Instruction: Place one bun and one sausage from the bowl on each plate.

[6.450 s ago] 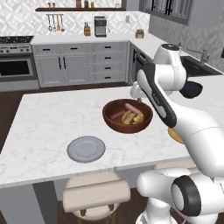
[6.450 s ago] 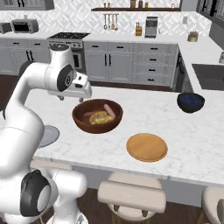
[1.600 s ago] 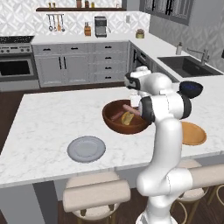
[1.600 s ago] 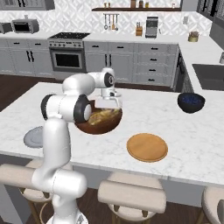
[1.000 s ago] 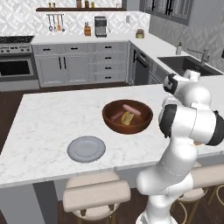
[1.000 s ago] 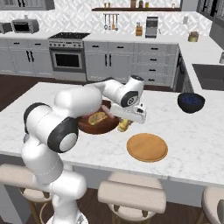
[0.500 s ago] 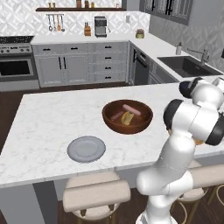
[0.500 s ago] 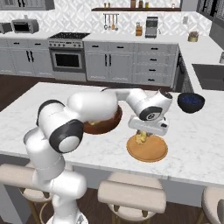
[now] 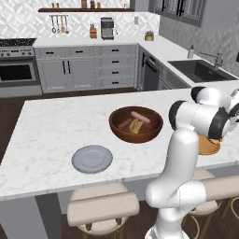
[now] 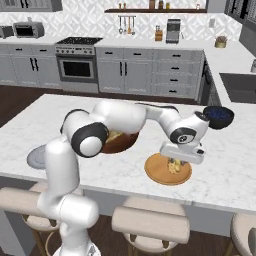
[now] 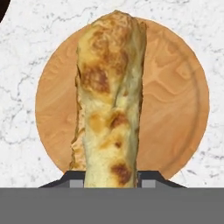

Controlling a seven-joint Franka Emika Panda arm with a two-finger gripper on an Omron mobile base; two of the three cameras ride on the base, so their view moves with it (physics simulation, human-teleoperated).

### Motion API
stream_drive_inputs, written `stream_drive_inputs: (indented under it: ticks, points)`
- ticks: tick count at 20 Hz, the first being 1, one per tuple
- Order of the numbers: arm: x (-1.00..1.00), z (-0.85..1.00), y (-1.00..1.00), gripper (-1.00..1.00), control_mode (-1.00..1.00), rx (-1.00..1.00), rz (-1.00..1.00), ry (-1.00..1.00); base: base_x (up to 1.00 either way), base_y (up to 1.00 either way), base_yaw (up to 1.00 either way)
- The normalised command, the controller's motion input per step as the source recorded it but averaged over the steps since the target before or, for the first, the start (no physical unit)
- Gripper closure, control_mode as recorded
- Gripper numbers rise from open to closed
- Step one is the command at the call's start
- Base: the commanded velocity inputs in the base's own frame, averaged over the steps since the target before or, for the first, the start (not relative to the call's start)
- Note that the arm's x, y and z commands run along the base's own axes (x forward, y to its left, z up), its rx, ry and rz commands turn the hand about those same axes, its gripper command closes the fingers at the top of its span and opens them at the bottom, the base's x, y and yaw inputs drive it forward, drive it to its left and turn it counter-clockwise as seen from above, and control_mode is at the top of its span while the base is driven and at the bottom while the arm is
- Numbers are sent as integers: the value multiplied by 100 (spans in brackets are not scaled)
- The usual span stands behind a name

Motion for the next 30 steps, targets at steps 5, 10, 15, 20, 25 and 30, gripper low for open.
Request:
stream_drive_inputs:
  ticks: [5,10,15,20,25,30]
  points:
    - [17,-36,-4,100,-100,-3,3,2,0,0,0]
    - [12,-22,0,-100,-100,-1,1,1,0,0,0]
    - [0,-1,0,-100,-100,0,0,0,0,0,0]
    - [0,28,1,-100,-100,-7,0,0,0,0,0]
    - [0,99,37,-100,-100,-37,1,-2,0,0,0]
    - [-1,69,94,-100,-100,-9,0,-14,0,0,0]
